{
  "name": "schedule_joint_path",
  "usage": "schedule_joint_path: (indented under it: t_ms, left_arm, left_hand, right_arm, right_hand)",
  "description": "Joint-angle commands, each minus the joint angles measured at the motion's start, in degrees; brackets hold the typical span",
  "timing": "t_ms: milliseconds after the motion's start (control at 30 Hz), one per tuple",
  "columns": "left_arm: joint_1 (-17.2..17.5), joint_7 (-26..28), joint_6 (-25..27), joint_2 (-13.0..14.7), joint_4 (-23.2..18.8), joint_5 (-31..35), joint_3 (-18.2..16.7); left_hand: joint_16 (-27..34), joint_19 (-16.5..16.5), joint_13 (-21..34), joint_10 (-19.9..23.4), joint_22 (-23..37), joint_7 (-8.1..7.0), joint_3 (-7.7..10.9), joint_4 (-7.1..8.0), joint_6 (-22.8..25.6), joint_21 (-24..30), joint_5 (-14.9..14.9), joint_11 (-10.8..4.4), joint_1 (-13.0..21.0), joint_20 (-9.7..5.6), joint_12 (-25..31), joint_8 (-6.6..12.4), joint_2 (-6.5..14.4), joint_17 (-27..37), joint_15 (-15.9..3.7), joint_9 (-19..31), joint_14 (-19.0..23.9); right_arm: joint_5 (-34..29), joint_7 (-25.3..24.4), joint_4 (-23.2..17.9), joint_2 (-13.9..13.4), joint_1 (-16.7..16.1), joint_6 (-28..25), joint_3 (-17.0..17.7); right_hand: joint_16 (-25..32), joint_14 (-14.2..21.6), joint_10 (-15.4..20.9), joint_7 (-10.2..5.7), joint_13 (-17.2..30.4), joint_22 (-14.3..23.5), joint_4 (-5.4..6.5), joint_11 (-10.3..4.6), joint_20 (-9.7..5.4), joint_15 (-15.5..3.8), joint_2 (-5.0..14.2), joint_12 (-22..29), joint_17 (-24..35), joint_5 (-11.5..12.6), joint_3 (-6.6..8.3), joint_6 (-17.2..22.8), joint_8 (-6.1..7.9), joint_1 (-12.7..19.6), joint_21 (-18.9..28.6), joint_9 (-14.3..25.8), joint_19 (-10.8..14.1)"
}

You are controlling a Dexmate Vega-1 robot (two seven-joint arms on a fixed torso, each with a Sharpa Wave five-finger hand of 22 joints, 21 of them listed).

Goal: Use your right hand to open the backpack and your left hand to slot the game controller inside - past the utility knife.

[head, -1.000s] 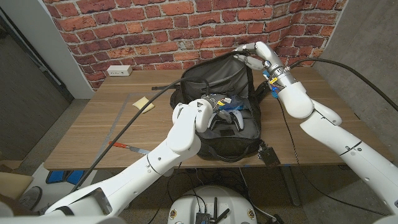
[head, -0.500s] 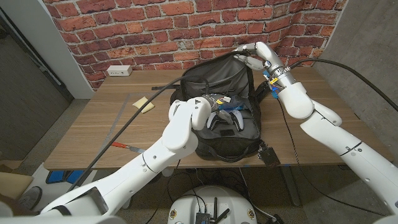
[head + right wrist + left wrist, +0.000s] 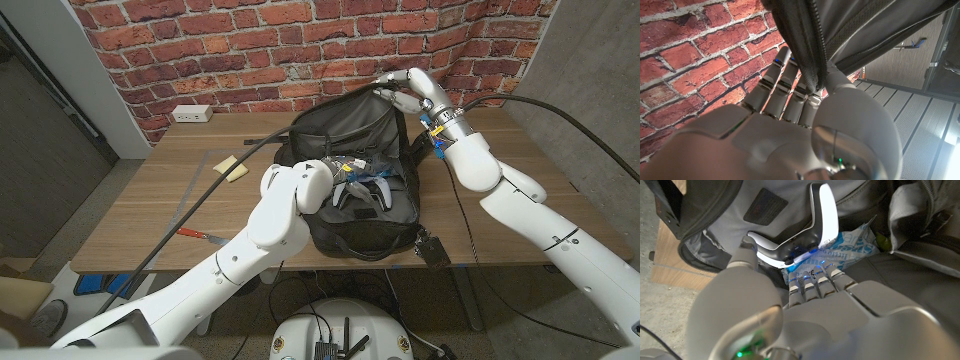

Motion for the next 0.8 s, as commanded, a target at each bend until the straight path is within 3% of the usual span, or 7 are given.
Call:
schedule_joint_path:
  t_ms: [33, 567, 800]
  left_arm:
    - [3.5, 3.1, 0.2, 2.3, -3.6, -0.9, -1.1]
    - [9.0, 12.2, -3.3, 6.0, -7.3, -5.1, -3.9]
    - [11.2, 16.0, -5.9, 8.8, -9.2, -8.8, -6.0]
  left_hand:
    - [0.4, 1.3, 0.0, 1.2, 0.2, 0.11, 0.42, -0.32, 1.3, 0.6, 0.3, -0.26, 0.3, -2.35, 0.4, 0.45, 1.0, 0.2, -1.24, 0.1, 1.2]
    - [0.7, 6.6, 0.0, 6.3, 0.3, 0.47, 0.88, -0.99, 5.8, 1.4, 0.5, -1.83, 1.6, -3.31, 1.1, 0.88, 1.5, 0.1, -3.37, 0.2, 6.5]
    - [0.7, 8.2, 0.0, 7.7, 0.3, 0.27, 0.94, -1.11, 6.9, 1.6, 0.5, -2.03, 2.0, -3.51, 1.2, 0.91, 1.4, 0.1, -4.01, 0.2, 8.1]
  right_arm:
    - [-0.6, -0.1, -0.1, 0.3, 0.4, -0.7, -0.6]
    - [-0.6, 0.1, -0.1, 0.3, 0.5, -1.2, -1.1]
    - [-0.6, 0.0, 0.1, 0.3, 0.6, -1.4, -1.2]
  right_hand:
    - [-0.2, 0.0, 0.1, 0.18, 0.1, -0.1, 0.01, 0.29, -8.66, -4.98, 0.38, -0.3, 0.2, 0.4, 0.4, 0.5, -0.07, -0.1, 0.4, 0.2, -0.3]
    - [-0.3, -0.1, 0.1, 0.18, 0.2, -0.1, -0.03, 0.38, -8.64, -5.01, 0.39, -0.3, 0.4, 0.4, 0.44, 0.5, -0.08, -0.1, 0.6, 0.2, -0.6]
    - [-0.2, 0.0, 0.1, 0.22, 0.2, -0.1, -0.04, 0.37, -8.64, -5.0, 0.35, -0.4, 0.5, 0.4, 0.41, 0.5, -0.08, -0.1, 0.8, 0.2, -0.6]
